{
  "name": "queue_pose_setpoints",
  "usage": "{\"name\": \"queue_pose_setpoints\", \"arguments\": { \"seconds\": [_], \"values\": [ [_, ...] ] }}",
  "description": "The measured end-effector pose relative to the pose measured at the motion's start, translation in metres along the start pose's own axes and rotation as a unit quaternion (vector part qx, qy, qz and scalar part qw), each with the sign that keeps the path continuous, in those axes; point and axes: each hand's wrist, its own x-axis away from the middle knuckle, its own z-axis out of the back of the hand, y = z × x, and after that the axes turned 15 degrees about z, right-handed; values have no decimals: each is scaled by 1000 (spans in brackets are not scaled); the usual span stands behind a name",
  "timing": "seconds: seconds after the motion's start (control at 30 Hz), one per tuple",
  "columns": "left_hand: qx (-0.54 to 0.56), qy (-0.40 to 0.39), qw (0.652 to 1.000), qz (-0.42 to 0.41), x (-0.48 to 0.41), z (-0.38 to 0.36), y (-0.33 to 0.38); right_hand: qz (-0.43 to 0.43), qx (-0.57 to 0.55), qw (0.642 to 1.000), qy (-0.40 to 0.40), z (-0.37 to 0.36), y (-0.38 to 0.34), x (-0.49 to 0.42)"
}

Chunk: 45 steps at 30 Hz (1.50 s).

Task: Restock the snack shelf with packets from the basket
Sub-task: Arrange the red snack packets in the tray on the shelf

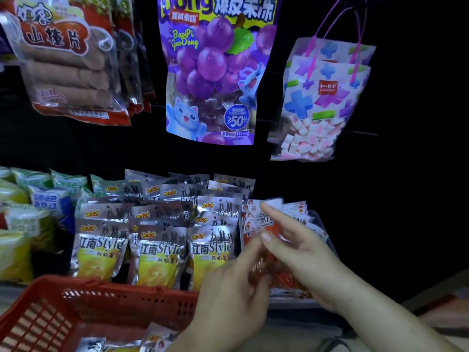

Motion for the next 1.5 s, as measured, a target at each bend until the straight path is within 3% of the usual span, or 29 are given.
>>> {"name": "queue_pose_setpoints", "arguments": {
  "seconds": [0.13,0.27,0.4,0.6,0.73,0.87,0.97,1.07,1.17,1.23,1.3,1.4,1.5],
  "values": [
    [122,-72,989,29,-1,-4,-2,-19,-2,998,64,6,6,-2],
    [52,42,997,27,-10,0,-14,-23,38,997,62,13,7,-2],
    [44,7,998,38,-11,-5,-15,1,34,999,14,8,0,-1],
    [-7,81,996,42,-12,-9,-3,-26,-10,999,21,4,-4,-3],
    [72,32,995,54,-19,-8,-1,-63,-121,990,30,3,-7,-2],
    [30,-11,999,13,-15,-2,10,-60,-100,993,34,8,2,-2],
    [42,-48,997,32,-13,-4,12,-72,-100,990,66,13,5,-4],
    [226,-83,964,111,-20,3,11,-48,21,992,112,16,9,-5],
    [319,-143,926,145,-30,12,8,-24,142,985,96,24,15,-6],
    [321,-161,920,156,-31,14,4,-28,112,990,85,30,18,-6],
    [299,-118,930,179,-31,11,1,-34,94,991,93,33,21,-6],
    [291,-42,935,198,-36,2,-9,-11,137,986,92,34,26,-5],
    [208,-11,965,160,-56,-12,-27,15,183,981,62,32,26,-9]
  ]
}}
